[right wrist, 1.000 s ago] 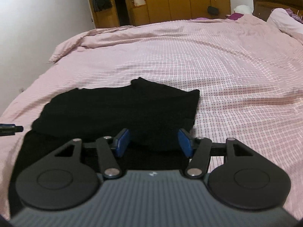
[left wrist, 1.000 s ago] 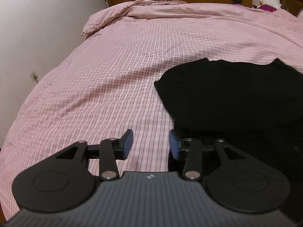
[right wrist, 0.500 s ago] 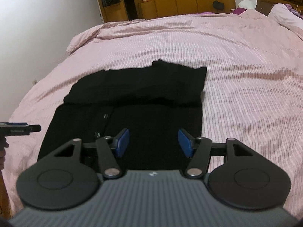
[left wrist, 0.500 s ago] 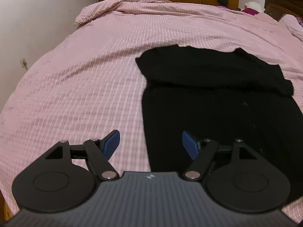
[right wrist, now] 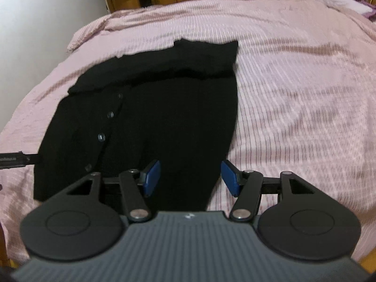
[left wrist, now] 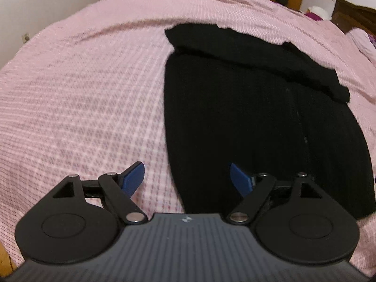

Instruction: Fold small clothes

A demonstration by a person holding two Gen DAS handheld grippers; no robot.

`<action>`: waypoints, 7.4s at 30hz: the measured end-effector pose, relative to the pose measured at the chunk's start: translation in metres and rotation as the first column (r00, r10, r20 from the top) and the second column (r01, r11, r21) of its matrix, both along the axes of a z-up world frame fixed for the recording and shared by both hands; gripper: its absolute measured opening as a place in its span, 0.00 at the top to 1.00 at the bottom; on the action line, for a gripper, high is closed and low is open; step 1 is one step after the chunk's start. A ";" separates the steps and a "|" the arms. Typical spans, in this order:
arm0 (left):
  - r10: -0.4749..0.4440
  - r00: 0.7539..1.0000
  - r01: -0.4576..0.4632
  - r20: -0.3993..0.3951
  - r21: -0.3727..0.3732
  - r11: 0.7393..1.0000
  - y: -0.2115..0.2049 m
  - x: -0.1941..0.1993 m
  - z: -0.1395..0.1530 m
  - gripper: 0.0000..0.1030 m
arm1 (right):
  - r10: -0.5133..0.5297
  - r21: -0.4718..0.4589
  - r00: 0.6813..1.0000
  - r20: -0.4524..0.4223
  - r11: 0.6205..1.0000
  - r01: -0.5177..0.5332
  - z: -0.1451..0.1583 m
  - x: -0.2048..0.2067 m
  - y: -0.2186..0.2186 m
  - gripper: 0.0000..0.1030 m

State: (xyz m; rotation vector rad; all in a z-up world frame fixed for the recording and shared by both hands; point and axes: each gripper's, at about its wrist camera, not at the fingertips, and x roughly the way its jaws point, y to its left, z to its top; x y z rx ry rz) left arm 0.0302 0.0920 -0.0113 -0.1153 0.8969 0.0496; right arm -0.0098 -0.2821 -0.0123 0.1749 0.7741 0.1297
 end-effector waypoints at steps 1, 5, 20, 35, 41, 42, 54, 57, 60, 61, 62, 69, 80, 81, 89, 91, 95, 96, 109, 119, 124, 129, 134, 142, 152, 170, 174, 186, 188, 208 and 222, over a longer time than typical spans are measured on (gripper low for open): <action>-0.005 1.000 0.005 -0.006 0.001 1.000 -0.001 -0.001 -0.004 0.19 | -0.001 -0.003 1.000 -0.016 1.000 0.000 -0.005 0.000 0.000 0.43; -0.014 1.000 0.014 -0.016 -0.007 1.000 0.000 -0.006 -0.018 0.18 | -0.007 0.001 0.998 -0.061 1.000 0.007 -0.021 -0.002 0.000 0.43; -0.049 0.999 0.049 -0.019 -0.015 0.999 -0.005 -0.016 -0.047 0.01 | -0.006 0.081 0.997 -0.071 0.997 0.012 -0.048 -0.004 -0.006 0.38; -0.060 0.997 0.064 0.040 -0.085 0.994 -0.007 -0.042 -0.035 0.37 | 0.070 0.233 0.996 -0.056 0.971 -0.055 -0.056 -0.011 0.004 0.32; -0.093 0.994 0.099 0.048 -0.146 0.984 -0.009 -0.052 -0.030 0.40 | 0.073 0.239 0.996 -0.048 0.969 -0.059 -0.056 -0.011 0.002 0.33; -0.096 0.994 0.102 0.049 -0.149 0.984 -0.010 -0.054 -0.030 0.40 | 0.072 0.240 0.996 -0.047 0.969 -0.059 -0.056 -0.011 0.002 0.33; -0.085 0.994 0.098 0.064 -0.231 0.968 -0.008 -0.048 -0.042 0.34 | 0.063 0.242 0.997 -0.038 0.969 -0.052 -0.058 -0.011 0.002 0.32; -0.082 0.994 0.096 0.072 -0.219 0.971 -0.009 -0.052 -0.039 0.50 | 0.064 0.242 0.997 -0.038 0.969 -0.053 -0.057 -0.011 0.002 0.33; -0.080 0.994 0.094 0.068 -0.228 0.969 -0.008 -0.054 -0.037 0.61 | 0.065 0.243 0.997 -0.043 0.969 -0.053 -0.057 -0.012 0.002 0.33; -0.079 0.995 0.093 0.067 -0.226 0.970 -0.008 -0.055 -0.037 0.61 | 0.065 0.243 0.997 -0.042 0.969 -0.053 -0.057 -0.012 0.002 0.33; -0.080 0.995 0.092 0.063 -0.222 0.971 -0.009 -0.054 -0.038 0.61 | 0.065 0.243 0.997 -0.041 0.969 -0.053 -0.057 -0.012 0.002 0.33; -0.067 0.996 0.079 0.055 -0.249 0.965 -0.010 -0.044 -0.044 0.53 | 0.062 0.242 0.998 -0.032 0.969 -0.053 -0.057 -0.014 0.004 0.33; -0.015 0.998 0.039 0.064 -0.387 0.921 0.010 -0.046 -0.033 0.91 | 0.017 0.376 0.999 -0.034 0.927 -0.003 -0.052 -0.021 -0.021 0.89; -0.013 0.997 0.043 0.079 -0.401 0.915 0.011 -0.047 -0.029 0.92 | 0.017 0.386 1.000 -0.015 0.922 -0.009 -0.048 -0.022 -0.022 0.89; -0.005 0.982 0.080 0.187 -0.397 0.914 0.011 -0.033 0.014 0.92 | -0.008 0.470 0.995 0.103 0.882 -0.042 -0.013 -0.013 -0.026 0.90; 0.012 0.978 0.074 0.208 -0.400 0.914 0.010 -0.026 0.025 0.92 | -0.024 0.479 0.991 0.133 0.877 -0.043 -0.003 -0.007 -0.028 0.90; 0.060 0.966 0.050 0.251 -0.412 0.910 0.009 -0.007 0.046 0.92 | -0.073 0.487 0.980 0.188 0.873 -0.029 0.016 0.015 -0.030 0.90; 0.070 0.964 0.045 0.258 -0.416 0.908 0.007 0.000 0.051 0.92 | -0.085 0.490 0.976 0.199 0.871 -0.024 0.020 0.021 -0.031 0.90; 0.123 0.926 0.029 0.357 -0.393 0.919 -0.006 0.106 0.103 0.93 | -0.158 0.468 0.944 0.289 0.884 0.005 0.059 0.123 -0.031 0.90; 0.126 0.921 0.010 0.368 -0.346 0.938 -0.017 0.213 0.107 0.93 | -0.138 0.320 0.920 0.368 0.947 0.014 0.077 0.213 -0.017 0.90; 0.132 0.933 -0.023 0.336 -0.309 0.951 -0.014 0.266 0.090 0.93 | -0.136 0.253 0.921 0.364 0.967 0.042 0.067 0.253 -0.007 0.90; 0.116 0.951 -0.046 0.288 -0.238 0.970 -0.018 0.309 0.058 0.93 | -0.137 0.222 0.938 0.318 0.973 0.067 0.040 0.291 0.001 0.90; 0.109 0.966 -0.073 0.234 -0.156 0.985 -0.020 0.344 0.018 0.92 | -0.132 0.176 0.955 0.267 0.981 0.087 0.007 0.324 0.010 0.90; 0.016 0.980 -0.010 0.196 -0.032 0.999 -0.025 0.367 -0.012 0.90 | -0.099 0.157 0.982 0.159 0.985 0.074 -0.032 0.355 0.011 0.87; 0.046 0.969 -0.009 0.243 -0.153 0.988 -0.007 0.337 0.033 0.38 | -0.102 0.152 0.970 0.222 0.986 0.069 -0.011 0.326 -0.010 0.57; -0.066 0.976 0.057 0.205 0.048 0.997 -0.038 0.343 -0.022 0.39 | 0.064 -0.004 0.993 0.097 0.998 -0.064 -0.034 0.333 -0.006 0.62; -0.055 0.972 0.028 0.230 0.118 0.993 -0.038 0.353 -0.032 0.39 | 0.015 -0.043 0.994 0.108 0.999 -0.010 -0.045 0.356 -0.004 0.63; -0.047 0.972 0.008 0.230 0.166 0.986 -0.033 0.349 -0.019 0.38 | -0.187 0.132 0.970 0.155 0.977 0.167 -0.032 0.324 -0.050 0.60; -0.048 0.973 0.006 0.227 0.182 0.983 -0.032 0.340 -0.013 0.37 | -0.180 0.182 0.973 0.147 0.971 0.152 -0.029 0.307 -0.065 0.51; -0.028 0.981 0.004 0.192 0.126 0.992 -0.005 0.260 0.001 0.37 | -0.091 0.105 0.965 0.248 0.992 0.066 -0.010 0.203 -0.046 0.49; -0.022 0.982 0.000 0.189 0.114 0.993 -0.003 0.262 -0.002 0.37 | -0.115 0.088 0.981 0.154 0.991 0.102 -0.029 0.222 -0.055 0.70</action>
